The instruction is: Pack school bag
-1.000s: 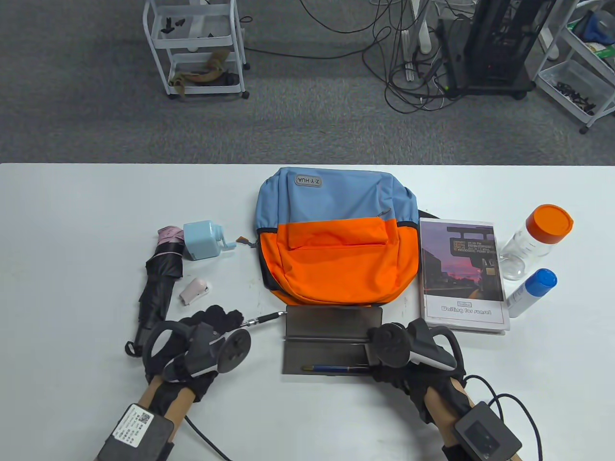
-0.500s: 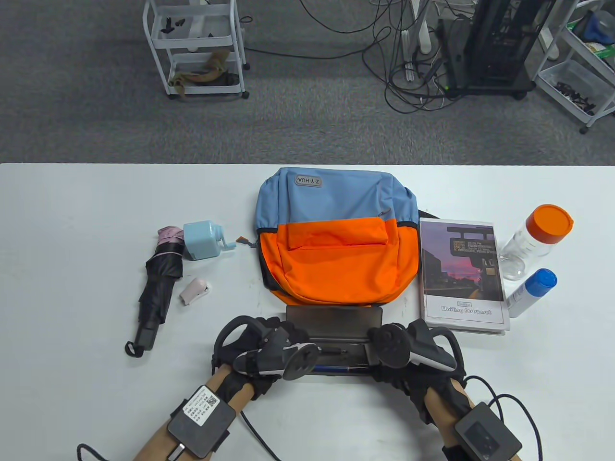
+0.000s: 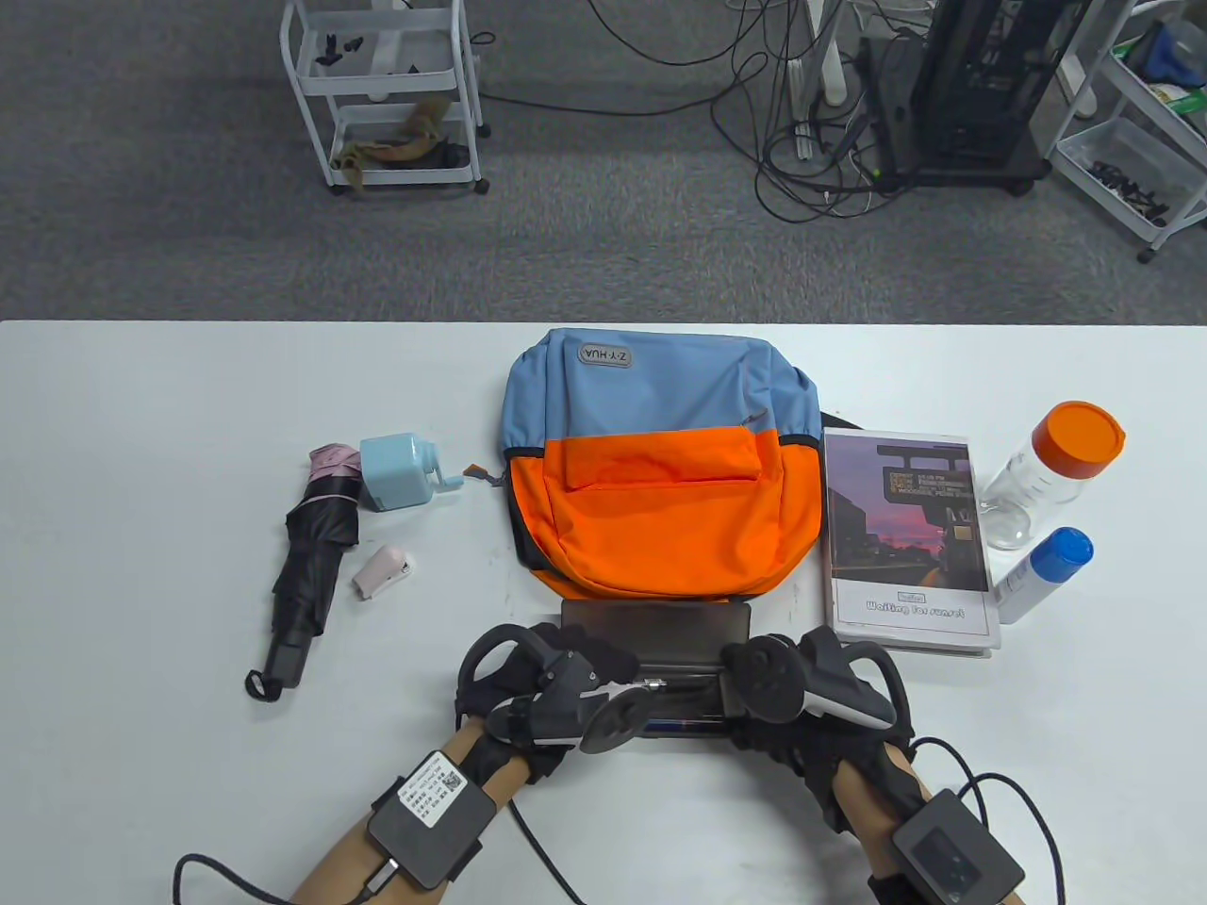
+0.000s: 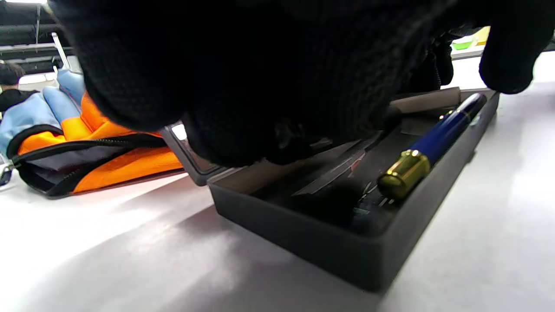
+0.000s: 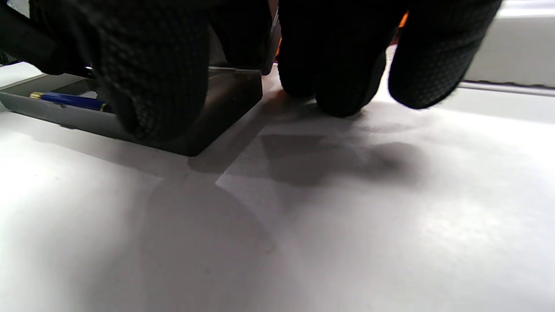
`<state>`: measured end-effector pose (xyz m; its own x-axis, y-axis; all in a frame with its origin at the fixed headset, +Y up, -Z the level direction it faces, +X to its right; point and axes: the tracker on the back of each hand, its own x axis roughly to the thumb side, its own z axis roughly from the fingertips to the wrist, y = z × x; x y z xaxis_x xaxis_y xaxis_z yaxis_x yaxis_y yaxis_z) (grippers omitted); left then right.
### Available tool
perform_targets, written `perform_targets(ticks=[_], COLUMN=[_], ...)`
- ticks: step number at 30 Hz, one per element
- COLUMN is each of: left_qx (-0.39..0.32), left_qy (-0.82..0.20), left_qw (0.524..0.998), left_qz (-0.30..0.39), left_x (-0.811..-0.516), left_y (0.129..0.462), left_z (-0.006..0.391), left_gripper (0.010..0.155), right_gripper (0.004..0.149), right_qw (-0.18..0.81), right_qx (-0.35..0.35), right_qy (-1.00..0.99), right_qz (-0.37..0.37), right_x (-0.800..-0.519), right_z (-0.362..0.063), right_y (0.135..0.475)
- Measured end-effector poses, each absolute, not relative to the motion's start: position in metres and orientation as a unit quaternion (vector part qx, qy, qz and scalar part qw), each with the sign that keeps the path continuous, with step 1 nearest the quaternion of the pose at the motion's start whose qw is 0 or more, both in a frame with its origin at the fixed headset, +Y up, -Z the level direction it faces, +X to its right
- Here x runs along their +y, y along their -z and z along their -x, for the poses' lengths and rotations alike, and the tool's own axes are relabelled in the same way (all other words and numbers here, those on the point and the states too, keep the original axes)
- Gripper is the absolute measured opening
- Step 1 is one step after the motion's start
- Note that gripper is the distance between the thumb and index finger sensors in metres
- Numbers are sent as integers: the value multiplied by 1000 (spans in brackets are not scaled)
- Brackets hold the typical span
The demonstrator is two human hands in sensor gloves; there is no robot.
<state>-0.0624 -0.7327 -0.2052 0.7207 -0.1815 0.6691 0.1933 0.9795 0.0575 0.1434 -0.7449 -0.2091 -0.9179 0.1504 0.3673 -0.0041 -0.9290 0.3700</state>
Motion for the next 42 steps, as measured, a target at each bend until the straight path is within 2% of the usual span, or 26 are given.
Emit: perform_targets(ticks=[7, 11, 14, 18, 24, 27, 29, 30, 32, 34, 35, 37, 39, 42], left_qx=[-338, -268, -211, -188, -209, -222, -236, -245, -265, -287, -303, -320, -331, -349], left_qy=[82, 51, 29, 18, 28, 8, 19, 20, 20, 21, 20, 27, 36, 52], left_qw=[938, 962, 977, 980, 977, 974, 969, 967, 962, 954, 949, 939, 933, 922], left_qz=[-3, -28, 9, 62, 41, 53, 69, 65, 67, 83, 84, 122, 138, 161], left_x=[-724, -704, -701, -713, -719, -712, -713, -713, -713, -718, -720, -724, -728, -733], left_y=[207, 220, 234, 249, 251, 250, 244, 241, 234, 224, 222, 219, 214, 210], left_z=[74, 94, 108, 111, 100, 100, 99, 99, 99, 99, 99, 100, 101, 101], left_gripper=[51, 57, 71, 76, 60, 56, 54, 52, 49, 49, 50, 54, 58, 72], right_gripper=[84, 84, 84, 83, 86, 72, 70, 75, 95, 108, 108, 97, 87, 83], right_qw=[39, 38, 36, 32, 14, -38, -41, -37, -34, -25, -20, 1, 9, 16], right_qx=[182, 181, 180, 177, 153, 149, 165, 174, 165, 155, 154, 171, 157, 172], right_qy=[-962, -962, -963, -964, -968, -976, -977, -977, -979, -979, -979, -975, -973, -970], right_qz=[-199, -199, -198, -197, -200, -154, -131, -120, -111, -131, -130, -144, -171, -172], right_x=[-745, -745, -745, -745, -745, -743, -744, -745, -745, -746, -746, -747, -748, -748], right_z=[-143, -143, -143, -142, -138, -137, -141, -143, -146, -146, -146, -147, -147, -146], right_y=[209, 209, 208, 208, 204, 203, 206, 206, 206, 205, 205, 205, 205, 205])
